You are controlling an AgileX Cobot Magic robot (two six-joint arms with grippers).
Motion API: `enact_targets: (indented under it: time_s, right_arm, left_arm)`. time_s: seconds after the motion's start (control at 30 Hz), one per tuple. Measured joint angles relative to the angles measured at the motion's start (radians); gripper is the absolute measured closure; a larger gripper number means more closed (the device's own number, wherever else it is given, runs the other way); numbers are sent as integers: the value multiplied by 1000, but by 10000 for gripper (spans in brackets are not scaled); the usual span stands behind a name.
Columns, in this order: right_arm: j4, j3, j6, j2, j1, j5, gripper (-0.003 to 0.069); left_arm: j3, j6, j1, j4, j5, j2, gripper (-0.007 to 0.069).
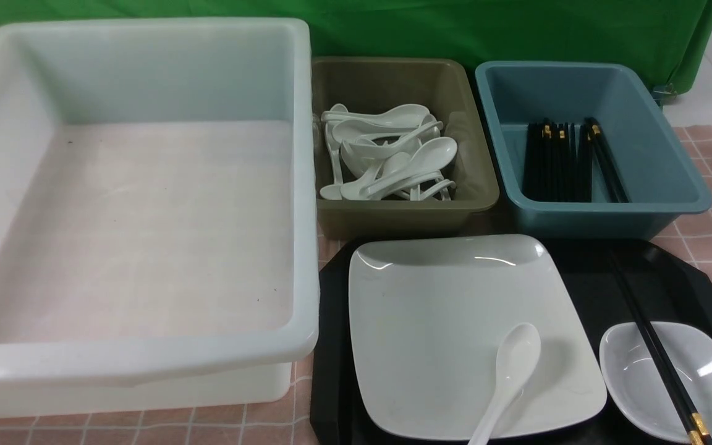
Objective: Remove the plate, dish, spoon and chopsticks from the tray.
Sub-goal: Use the right arm to grab a pair of chopsticks from the plate
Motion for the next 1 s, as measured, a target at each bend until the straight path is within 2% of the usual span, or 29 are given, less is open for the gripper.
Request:
enact_targets:
  time_s: [0.2, 0.3, 0.43, 0.5, 0.53, 0.67, 0.87, 1.0]
  right_arm:
    - [0, 1, 9, 0, 0, -8, 417]
    - [9, 1, 77, 0, 0, -9, 417]
    - [117, 5, 427, 0, 0, -35, 417]
    - [130, 7, 502, 0, 0, -43, 417]
    - [141, 8, 609, 0, 0, -54, 417]
    - [148, 9, 784, 0, 0, -68, 417]
    - [148, 9, 840, 0, 0, -123, 427]
    - [148, 0, 849, 0, 1, -242, 498]
  left_arm:
    - [0, 0, 0, 0, 0, 0, 620]
    - [0, 0, 0, 0, 0, 0, 620]
    - [0, 0, 0, 0, 0, 0, 620]
    - [0, 0, 0, 0, 0, 0, 620]
    - [0, 0, 0, 0, 0, 0, 620]
    - [0, 0, 0, 0, 0, 0, 620]
    - [0, -2, 0, 0, 0, 0, 620]
    - [0, -2, 0, 0, 0, 0, 620]
